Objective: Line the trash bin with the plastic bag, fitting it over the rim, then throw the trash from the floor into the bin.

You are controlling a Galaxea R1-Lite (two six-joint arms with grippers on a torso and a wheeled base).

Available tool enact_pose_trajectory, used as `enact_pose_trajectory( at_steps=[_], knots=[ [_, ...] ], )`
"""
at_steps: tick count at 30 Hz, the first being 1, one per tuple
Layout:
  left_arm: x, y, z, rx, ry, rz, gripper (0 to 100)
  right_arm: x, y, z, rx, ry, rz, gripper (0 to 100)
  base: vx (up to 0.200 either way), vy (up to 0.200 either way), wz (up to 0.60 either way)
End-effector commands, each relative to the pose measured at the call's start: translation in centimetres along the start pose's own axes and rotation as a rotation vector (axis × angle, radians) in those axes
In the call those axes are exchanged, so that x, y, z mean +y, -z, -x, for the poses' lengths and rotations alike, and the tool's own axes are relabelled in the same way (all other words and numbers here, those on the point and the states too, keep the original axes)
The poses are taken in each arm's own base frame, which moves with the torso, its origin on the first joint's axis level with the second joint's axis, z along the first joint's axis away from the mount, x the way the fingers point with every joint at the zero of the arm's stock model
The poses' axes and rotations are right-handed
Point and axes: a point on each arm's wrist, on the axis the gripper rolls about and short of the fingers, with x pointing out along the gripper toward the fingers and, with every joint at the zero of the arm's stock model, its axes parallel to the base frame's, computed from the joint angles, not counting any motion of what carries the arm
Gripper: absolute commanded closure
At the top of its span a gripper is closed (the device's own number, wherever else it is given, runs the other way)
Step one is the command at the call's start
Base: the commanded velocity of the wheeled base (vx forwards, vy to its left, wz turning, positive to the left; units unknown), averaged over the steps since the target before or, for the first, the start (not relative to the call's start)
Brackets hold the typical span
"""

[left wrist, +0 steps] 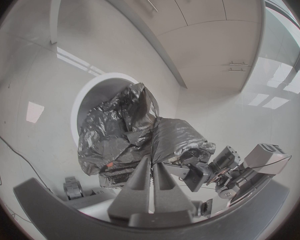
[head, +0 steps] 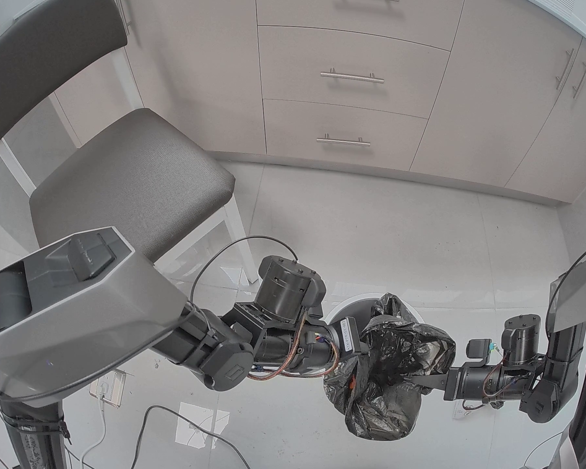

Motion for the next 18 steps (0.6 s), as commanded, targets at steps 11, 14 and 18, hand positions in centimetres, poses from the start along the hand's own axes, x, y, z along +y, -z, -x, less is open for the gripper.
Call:
enact_pose_trajectory(
  at_steps=[11,14,18],
  knots=[
    [2.0,-3.5,1.3,-0.131,-0.067,-0.008,100,-2.3,-2.0,-0.2,-0.105,0.047,0.012,100,0.0,0.0,0.0],
    [2.3,-3.8,1.1,-0.157,-0.108,-0.001,100,-2.6,-2.0,-0.2,-0.104,0.054,0.004,100,0.0,0.0,0.0],
    [2.1,-3.7,1.0,-0.154,-0.159,-0.02,100,-3.2,-1.7,-0.4,-0.099,0.085,-0.004,100,0.0,0.0,0.0]
  ],
)
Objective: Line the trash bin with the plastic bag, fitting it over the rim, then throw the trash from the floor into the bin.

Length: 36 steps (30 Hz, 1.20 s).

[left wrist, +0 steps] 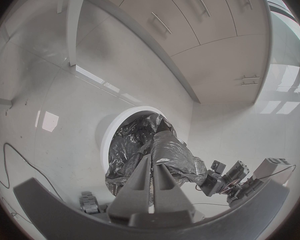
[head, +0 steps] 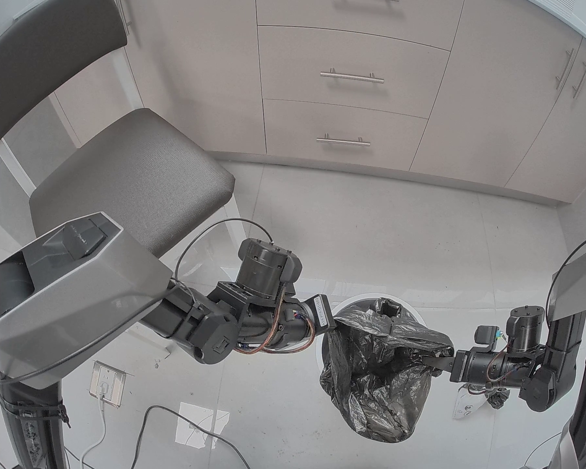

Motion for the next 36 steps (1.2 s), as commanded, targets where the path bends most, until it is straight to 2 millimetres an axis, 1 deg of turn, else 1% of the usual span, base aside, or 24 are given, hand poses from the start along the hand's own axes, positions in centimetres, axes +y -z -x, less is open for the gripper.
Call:
enact_pose_trajectory(
  at_steps=[1,2,3,4,6,11,16,27,31,36],
  knots=[
    [-0.1,0.0,-0.3,-0.014,-0.041,-0.036,100,-0.7,0.3,-0.4,-0.004,0.035,0.008,100,0.0,0.0,0.0],
    [0.0,0.0,-0.4,-0.021,-0.052,-0.04,100,-0.7,0.3,-0.4,-0.003,0.041,0.011,100,0.0,0.0,0.0],
    [0.3,0.2,-1.2,-0.059,-0.111,-0.073,100,-1.3,0.3,-0.8,-0.014,0.073,0.031,100,0.0,0.0,0.0],
    [0.3,0.3,-1.3,-0.067,-0.121,-0.079,100,-1.4,0.2,-0.9,-0.017,0.076,0.035,100,0.0,0.0,0.0],
    [0.5,0.6,-2.3,-0.121,-0.189,-0.136,100,-2.0,-0.1,-1.2,-0.037,0.095,0.044,100,0.0,0.0,0.0],
    [-0.1,1.1,-2.5,-0.138,-0.202,-0.167,100,-2.3,-0.3,-1.6,-0.059,0.129,0.043,100,0.0,0.0,0.0],
    [0.1,1.0,-2.5,-0.137,-0.205,-0.162,100,-2.7,-0.2,-2.3,-0.083,0.216,0.05,100,0.0,0.0,0.0],
    [-0.2,1.1,-2.2,-0.139,-0.199,-0.155,100,-2.1,0.2,-2.3,-0.066,0.207,0.057,100,0.0,0.0,0.0],
    [-1.2,2.2,-2.3,-0.12,-0.181,-0.164,100,-1.5,-0.1,-1.9,-0.079,0.197,0.056,100,0.0,0.0,0.0],
    [-1.6,2.2,-2.1,-0.125,-0.17,-0.139,100,-1.2,-0.3,-1.6,-0.088,0.191,0.06,100,0.0,0.0,0.0]
  ],
)
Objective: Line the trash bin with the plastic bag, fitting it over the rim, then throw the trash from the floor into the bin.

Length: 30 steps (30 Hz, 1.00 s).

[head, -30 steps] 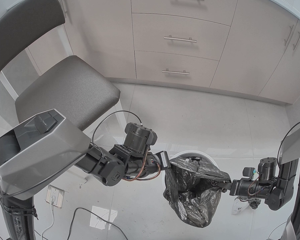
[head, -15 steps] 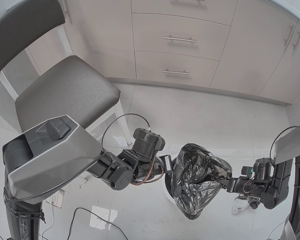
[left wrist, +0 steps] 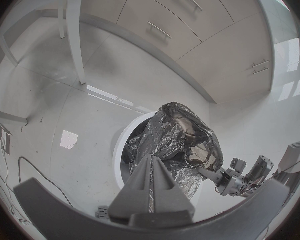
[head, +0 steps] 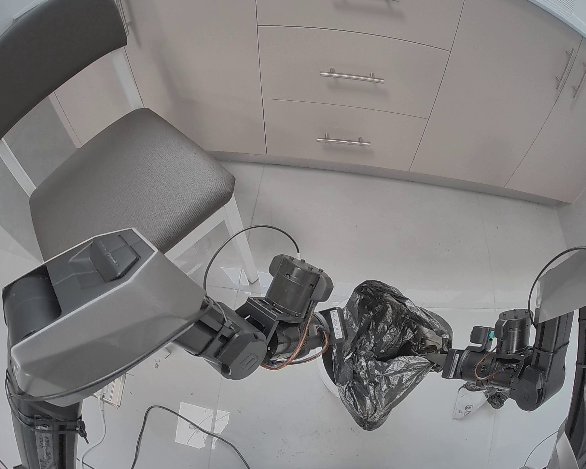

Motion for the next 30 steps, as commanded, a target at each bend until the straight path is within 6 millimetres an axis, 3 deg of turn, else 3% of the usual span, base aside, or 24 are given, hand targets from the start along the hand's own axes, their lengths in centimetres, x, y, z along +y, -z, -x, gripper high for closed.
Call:
enact_pose_trajectory(
  at_steps=[1,3,4,11,21,30],
  knots=[
    [-0.5,-0.3,0.5,-0.008,0.015,0.016,100,0.5,-0.6,0.6,-0.031,-0.018,0.013,100,0.0,0.0,0.0],
    [-0.3,-0.2,0.4,-0.005,0.012,0.011,100,0.6,-0.5,0.8,-0.03,-0.021,0.014,100,0.0,0.0,0.0],
    [-0.3,-0.2,0.4,-0.005,0.012,0.011,0,0.6,-0.5,0.8,-0.029,-0.02,0.014,100,0.0,0.0,0.0],
    [0.6,0.6,-0.6,0.022,-0.037,-0.091,0,0.8,-0.6,1.1,-0.03,-0.024,0.015,100,0.0,0.0,0.0],
    [1.9,2.3,-2.7,-0.031,-0.213,-0.247,0,2.7,-0.1,1.5,-0.007,-0.081,0.034,100,0.0,0.0,0.0],
    [1.2,3.1,-2.8,-0.043,-0.228,-0.264,0,4.4,0.1,2.3,0.006,-0.131,0.033,100,0.0,0.0,0.0]
  ],
)
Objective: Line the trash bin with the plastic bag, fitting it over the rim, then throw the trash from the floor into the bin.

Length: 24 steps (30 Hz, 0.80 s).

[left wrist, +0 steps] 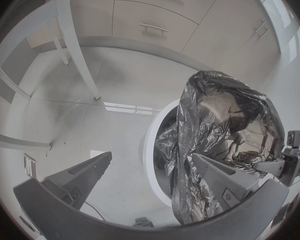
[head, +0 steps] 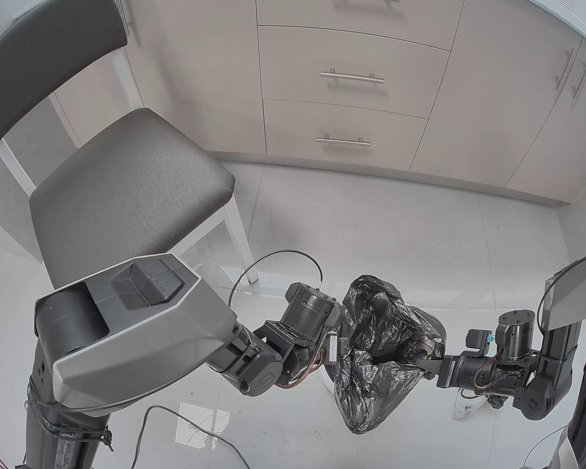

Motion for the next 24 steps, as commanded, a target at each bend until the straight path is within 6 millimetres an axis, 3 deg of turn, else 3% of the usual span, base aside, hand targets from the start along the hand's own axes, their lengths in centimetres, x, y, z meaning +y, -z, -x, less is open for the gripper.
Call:
enact_pose_trajectory(
  at_steps=[1,8,24],
  knots=[
    [-0.3,0.5,-0.2,0.009,0.003,-0.006,0,0.8,-0.3,0.3,-0.022,-0.028,0.02,100,0.0,0.0,0.0],
    [-0.9,1.0,-0.4,-0.008,0.015,-0.01,0,1.5,0.1,0.3,-0.004,-0.051,0.014,100,0.0,0.0,0.0],
    [-0.2,0.6,-2.5,-0.138,-0.202,0.007,0,1.3,0.0,0.3,-0.008,-0.046,0.003,100,0.0,0.0,0.0]
  ],
)
